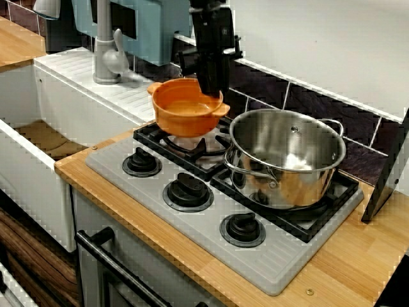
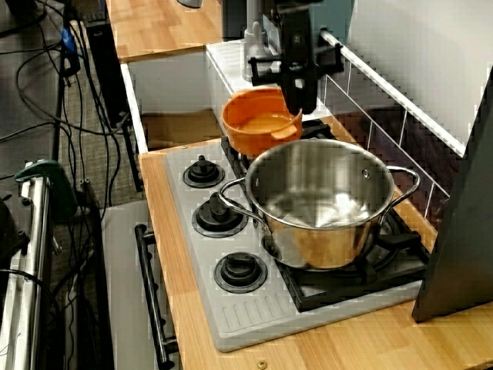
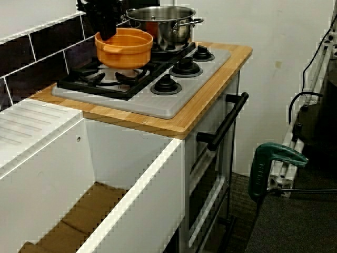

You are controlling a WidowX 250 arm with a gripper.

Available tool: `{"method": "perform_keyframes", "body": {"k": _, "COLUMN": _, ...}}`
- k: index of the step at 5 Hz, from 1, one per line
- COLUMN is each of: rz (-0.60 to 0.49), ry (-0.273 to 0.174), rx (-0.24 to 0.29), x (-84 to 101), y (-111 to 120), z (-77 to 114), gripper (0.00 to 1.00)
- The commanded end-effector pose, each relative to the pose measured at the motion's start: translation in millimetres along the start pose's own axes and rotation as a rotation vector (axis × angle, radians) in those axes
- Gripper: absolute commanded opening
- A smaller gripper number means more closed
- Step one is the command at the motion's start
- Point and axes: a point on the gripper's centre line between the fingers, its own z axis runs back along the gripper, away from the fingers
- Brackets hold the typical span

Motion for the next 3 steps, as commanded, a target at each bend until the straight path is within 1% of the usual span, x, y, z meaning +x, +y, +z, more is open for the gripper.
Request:
{"method": "perform_keyframes", "body": {"k": 1, "rz": -0.018, "ry": 0.051, "rx": 0.063, "x": -6.6, "y": 20.6, "z": 7.1, "gripper": 1.0}}
{"method": "perform_keyframes", "body": {"k": 3, "rz": -0.007, "ry": 0.02, "rx": 0.069, "x": -9.8, "y": 15.4, "z": 23.1, "gripper": 1.0}}
